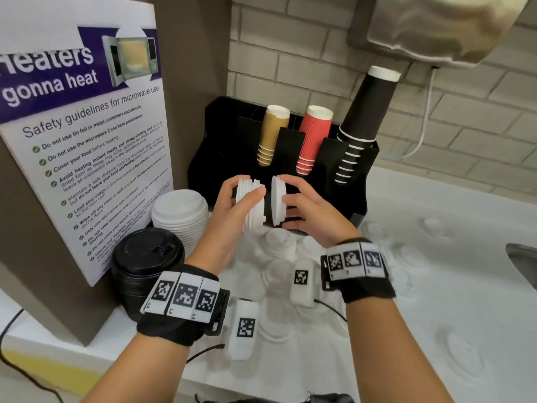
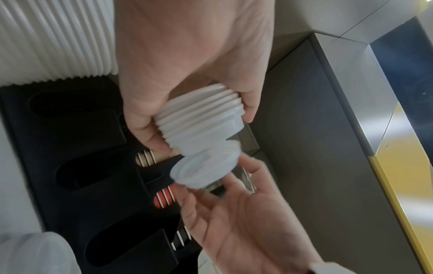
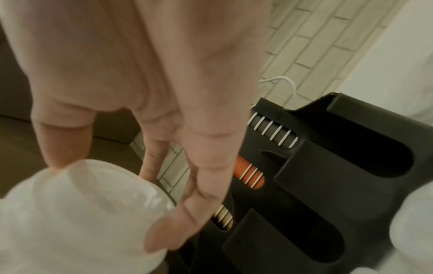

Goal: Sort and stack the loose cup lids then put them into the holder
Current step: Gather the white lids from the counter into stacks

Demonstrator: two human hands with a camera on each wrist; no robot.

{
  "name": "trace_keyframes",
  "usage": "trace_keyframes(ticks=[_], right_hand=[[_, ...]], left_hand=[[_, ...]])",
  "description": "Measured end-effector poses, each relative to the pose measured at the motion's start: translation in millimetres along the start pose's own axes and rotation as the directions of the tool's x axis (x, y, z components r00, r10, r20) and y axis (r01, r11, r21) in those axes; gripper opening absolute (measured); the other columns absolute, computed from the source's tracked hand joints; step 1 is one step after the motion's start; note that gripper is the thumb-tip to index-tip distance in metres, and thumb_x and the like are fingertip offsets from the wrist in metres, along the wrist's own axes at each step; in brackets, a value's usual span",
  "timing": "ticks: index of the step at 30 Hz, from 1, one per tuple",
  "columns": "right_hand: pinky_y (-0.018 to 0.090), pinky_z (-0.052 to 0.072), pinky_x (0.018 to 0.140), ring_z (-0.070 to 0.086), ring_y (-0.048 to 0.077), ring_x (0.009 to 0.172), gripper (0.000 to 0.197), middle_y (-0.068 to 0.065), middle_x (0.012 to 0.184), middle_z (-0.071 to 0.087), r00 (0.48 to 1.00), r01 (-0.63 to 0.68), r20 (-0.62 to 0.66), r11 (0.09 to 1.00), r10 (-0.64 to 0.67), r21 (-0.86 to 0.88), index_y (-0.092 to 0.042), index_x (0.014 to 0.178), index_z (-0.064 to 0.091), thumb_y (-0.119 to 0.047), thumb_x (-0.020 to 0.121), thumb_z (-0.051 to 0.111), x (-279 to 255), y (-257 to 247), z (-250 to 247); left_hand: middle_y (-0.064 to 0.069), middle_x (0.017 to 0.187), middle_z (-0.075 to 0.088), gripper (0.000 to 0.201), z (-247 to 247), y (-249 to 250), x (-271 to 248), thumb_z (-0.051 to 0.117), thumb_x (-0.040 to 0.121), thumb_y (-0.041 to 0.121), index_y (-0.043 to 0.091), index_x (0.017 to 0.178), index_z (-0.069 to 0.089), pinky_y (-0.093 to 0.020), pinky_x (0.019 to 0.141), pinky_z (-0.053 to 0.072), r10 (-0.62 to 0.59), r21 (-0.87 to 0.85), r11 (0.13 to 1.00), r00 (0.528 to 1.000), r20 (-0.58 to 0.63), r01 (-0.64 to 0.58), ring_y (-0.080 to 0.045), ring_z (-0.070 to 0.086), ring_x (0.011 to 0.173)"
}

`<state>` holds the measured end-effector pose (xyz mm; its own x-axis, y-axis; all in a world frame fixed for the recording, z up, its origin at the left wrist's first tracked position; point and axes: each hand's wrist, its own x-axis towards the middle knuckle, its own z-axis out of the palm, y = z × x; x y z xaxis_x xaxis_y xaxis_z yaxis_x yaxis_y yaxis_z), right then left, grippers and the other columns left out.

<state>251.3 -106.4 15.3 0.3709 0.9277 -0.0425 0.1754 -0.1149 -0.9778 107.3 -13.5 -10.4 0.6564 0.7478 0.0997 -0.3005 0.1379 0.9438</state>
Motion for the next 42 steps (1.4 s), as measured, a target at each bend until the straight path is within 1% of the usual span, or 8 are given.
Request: trace_keyframes(ticks=[5,10,16,26,32,36,39,42], right_hand=[[0.026,0.053,0.08,0.066,0.016,0.1,0.038,0.002,0.106,0.068,0.993,0.114,-0.042,0.993,-0.114,-0.011,-0.046,0.125,0.052,-0.035,0.09,0.054,-19.7,3.0,10.1],[0.035,0.055,0.09,0.064,0.017,0.106,0.045,0.002,0.118,0.062,0.983,0.173,-0.057,0.985,-0.174,-0.021,-0.036,0.131,0.052,-0.013,0.092,0.058,-24.7,4.0,15.4],[0.029,0.056,0.081,0.064,0.015,0.101,0.049,0.0,0.117,0.059,0.975,0.209,-0.062,0.977,-0.211,-0.034,-0.035,0.123,0.055,-0.006,0.085,0.065,-29.7,1.3,20.1],[0.044,0.056,0.088,0.065,0.021,0.104,0.048,0.001,0.118,0.06,0.971,0.229,-0.055,0.972,-0.231,-0.046,-0.035,0.122,0.055,-0.006,0.084,0.066,-33.1,-1.8,18.5],[0.038,0.056,0.088,0.065,0.019,0.105,0.045,0.0,0.118,0.06,0.975,0.22,-0.007,0.975,-0.22,-0.019,-0.037,0.124,0.055,-0.02,0.085,0.07,-32.0,-6.6,13.8],[0.023,0.053,0.084,0.061,0.013,0.106,0.033,-0.003,0.113,0.062,0.991,0.021,-0.125,0.978,-0.048,-0.21,-0.03,0.126,0.055,-0.034,0.093,0.058,0.4,-3.9,-2.2],[0.021,0.041,0.09,0.053,0.016,0.117,0.05,0.0,0.134,0.054,0.982,-0.158,-0.047,0.671,0.181,-0.725,-0.023,0.134,0.051,-0.039,0.088,0.063,39.1,20.8,-6.8],[0.024,0.038,0.083,0.051,0.02,0.123,0.071,0.001,0.139,0.05,0.921,-0.114,0.033,0.347,0.388,-0.931,-0.028,0.143,0.041,-0.038,0.08,0.072,66.7,49.6,1.8]], left_hand=[[0.007,0.113,0.064,0.047,6.7,-1.6,-3.9,0.069,0.075,0.05,0.037,0.118,0.055,-0.034,0.085,0.052,-0.016,0.005,1.0,0.999,0.043,0.016,-0.014,0.064,0.107],[-0.001,0.123,0.06,0.051,9.8,-2.8,-5.2,0.063,0.072,0.05,0.035,0.121,0.054,-0.03,0.076,0.053,-0.027,-0.016,0.999,0.995,0.091,0.029,-0.017,0.061,0.111],[0.003,0.12,0.058,0.049,8.9,-4.0,-5.4,0.061,0.072,0.05,0.038,0.119,0.052,-0.028,0.077,0.053,-0.009,-0.042,0.999,0.998,0.066,0.012,-0.012,0.061,0.106],[0.002,0.129,0.055,0.038,4.8,-4.1,-8.2,0.066,0.079,0.044,0.048,0.116,0.056,-0.035,0.075,0.058,-0.084,-0.052,0.994,0.984,0.155,0.093,-0.021,0.062,0.112],[0.001,0.124,0.058,0.043,2.6,-3.9,-8.7,0.073,0.073,0.033,0.043,0.112,0.059,-0.035,0.077,0.058,-0.051,-0.097,0.993,0.989,0.136,0.065,-0.021,0.062,0.113],[0.008,0.116,0.058,0.052,1.5,-0.8,-6.4,0.08,0.072,0.027,0.04,0.115,0.055,-0.029,0.071,0.057,-0.009,-0.125,0.992,0.997,0.076,0.018,-0.012,0.06,0.104],[0.006,0.115,0.058,0.054,0.4,0.3,-5.6,0.074,0.069,0.029,0.036,0.119,0.054,-0.027,0.068,0.056,-0.007,-0.156,0.988,0.997,0.075,0.019,-0.012,0.06,0.101],[0.007,0.115,0.058,0.055,0.6,-1.9,-5.0,0.079,0.072,0.025,0.038,0.118,0.054,-0.03,0.073,0.057,-0.025,-0.15,0.988,0.996,0.088,0.038,-0.011,0.061,0.099]])
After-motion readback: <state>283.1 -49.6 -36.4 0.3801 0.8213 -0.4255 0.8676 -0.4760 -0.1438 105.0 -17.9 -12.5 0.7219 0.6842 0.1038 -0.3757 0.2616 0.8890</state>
